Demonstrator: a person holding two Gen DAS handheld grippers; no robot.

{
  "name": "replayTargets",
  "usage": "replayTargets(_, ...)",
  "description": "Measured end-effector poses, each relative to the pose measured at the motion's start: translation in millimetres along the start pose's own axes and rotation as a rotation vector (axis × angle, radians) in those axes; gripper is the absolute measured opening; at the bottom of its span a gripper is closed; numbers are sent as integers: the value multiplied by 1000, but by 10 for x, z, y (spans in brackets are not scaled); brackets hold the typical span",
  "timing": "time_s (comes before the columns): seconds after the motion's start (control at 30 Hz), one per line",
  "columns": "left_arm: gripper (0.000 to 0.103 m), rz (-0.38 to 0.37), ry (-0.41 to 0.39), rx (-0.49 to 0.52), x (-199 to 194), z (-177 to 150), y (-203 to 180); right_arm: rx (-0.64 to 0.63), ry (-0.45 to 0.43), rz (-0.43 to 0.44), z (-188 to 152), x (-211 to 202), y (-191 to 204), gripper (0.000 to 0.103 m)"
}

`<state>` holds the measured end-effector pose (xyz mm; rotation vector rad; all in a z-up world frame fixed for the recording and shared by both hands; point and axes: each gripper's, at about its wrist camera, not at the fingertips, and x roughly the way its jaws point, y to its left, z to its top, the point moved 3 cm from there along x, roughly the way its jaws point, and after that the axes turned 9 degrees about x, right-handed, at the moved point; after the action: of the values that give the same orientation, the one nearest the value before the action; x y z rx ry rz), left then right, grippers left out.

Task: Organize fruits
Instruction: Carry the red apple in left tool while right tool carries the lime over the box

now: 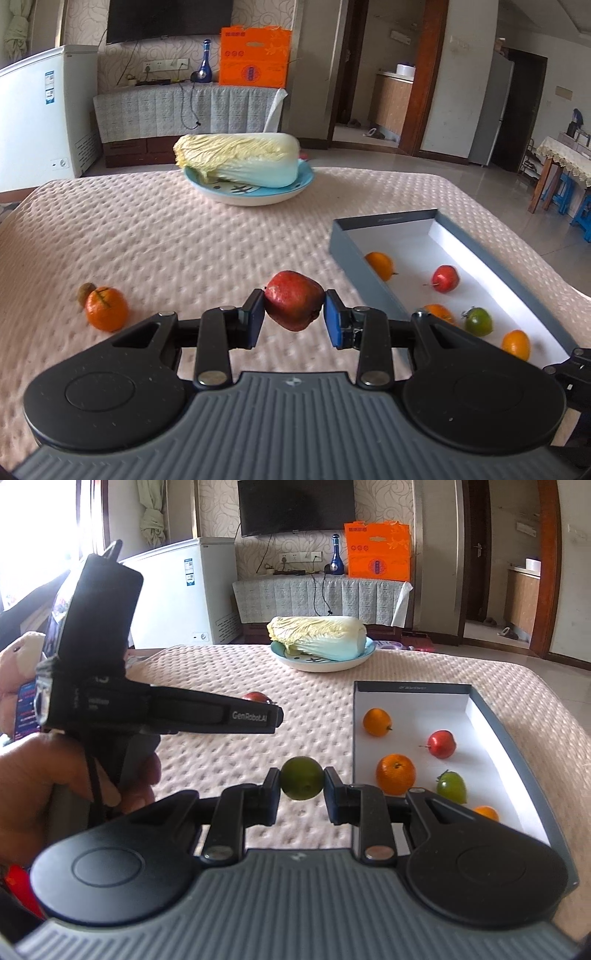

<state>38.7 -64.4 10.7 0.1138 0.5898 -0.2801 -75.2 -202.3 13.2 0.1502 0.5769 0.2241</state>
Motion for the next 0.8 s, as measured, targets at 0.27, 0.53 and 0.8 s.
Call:
replayTargets(0.27, 40, -32, -9, 16, 39, 68, -215, 15, -12, -21, 18, -67, -164, 27)
replayTargets(0.53, 40, -62, -21, 24, 70, 126, -394, 27, -21, -48, 12, -116, -333, 27)
replayTargets(0.8, 40, -96, -31, 32, 109, 177, -600, 44, -22, -81, -14, -191, -521, 27)
